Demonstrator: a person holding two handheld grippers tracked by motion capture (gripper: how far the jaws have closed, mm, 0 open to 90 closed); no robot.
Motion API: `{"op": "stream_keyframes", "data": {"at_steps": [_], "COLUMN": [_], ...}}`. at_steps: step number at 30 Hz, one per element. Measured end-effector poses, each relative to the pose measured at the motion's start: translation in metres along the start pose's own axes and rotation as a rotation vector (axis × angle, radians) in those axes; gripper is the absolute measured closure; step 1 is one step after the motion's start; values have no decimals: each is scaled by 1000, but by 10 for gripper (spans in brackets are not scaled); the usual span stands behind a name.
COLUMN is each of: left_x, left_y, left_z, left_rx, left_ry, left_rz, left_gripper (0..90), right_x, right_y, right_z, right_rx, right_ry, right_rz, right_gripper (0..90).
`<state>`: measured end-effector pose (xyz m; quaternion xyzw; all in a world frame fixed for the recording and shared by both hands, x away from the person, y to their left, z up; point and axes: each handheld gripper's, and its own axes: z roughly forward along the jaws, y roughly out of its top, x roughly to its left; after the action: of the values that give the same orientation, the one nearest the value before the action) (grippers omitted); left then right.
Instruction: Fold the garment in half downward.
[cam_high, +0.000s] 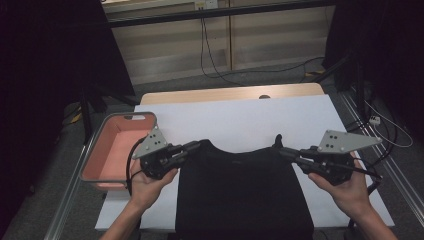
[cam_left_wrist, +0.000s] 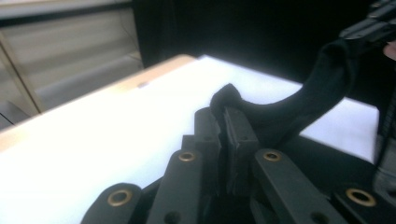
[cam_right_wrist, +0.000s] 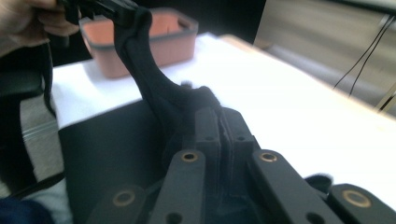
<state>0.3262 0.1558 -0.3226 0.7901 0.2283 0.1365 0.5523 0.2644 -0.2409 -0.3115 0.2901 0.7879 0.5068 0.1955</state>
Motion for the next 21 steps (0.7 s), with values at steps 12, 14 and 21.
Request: {"op": "stream_keyframes", "data": {"at_steps": [12,14,21], "left_x": [-19,-24,-38], "left_y": [-68,-75,-90], "left_z": [13,12,7], "left_rx": [204,220,234], "left_ry": [-75,-91,-155], "left_rz": [-25,-29,-32], "left_gripper": [847,846,837], "right_x": [7,10,24], "right_y": [-71,-77,-96], "right_z": [27,29,26], "right_rx": [134,154,185], "right_ry": [91,103,145], "right_rz": [123,129,145], "right_gripper": [871,871,863]}}
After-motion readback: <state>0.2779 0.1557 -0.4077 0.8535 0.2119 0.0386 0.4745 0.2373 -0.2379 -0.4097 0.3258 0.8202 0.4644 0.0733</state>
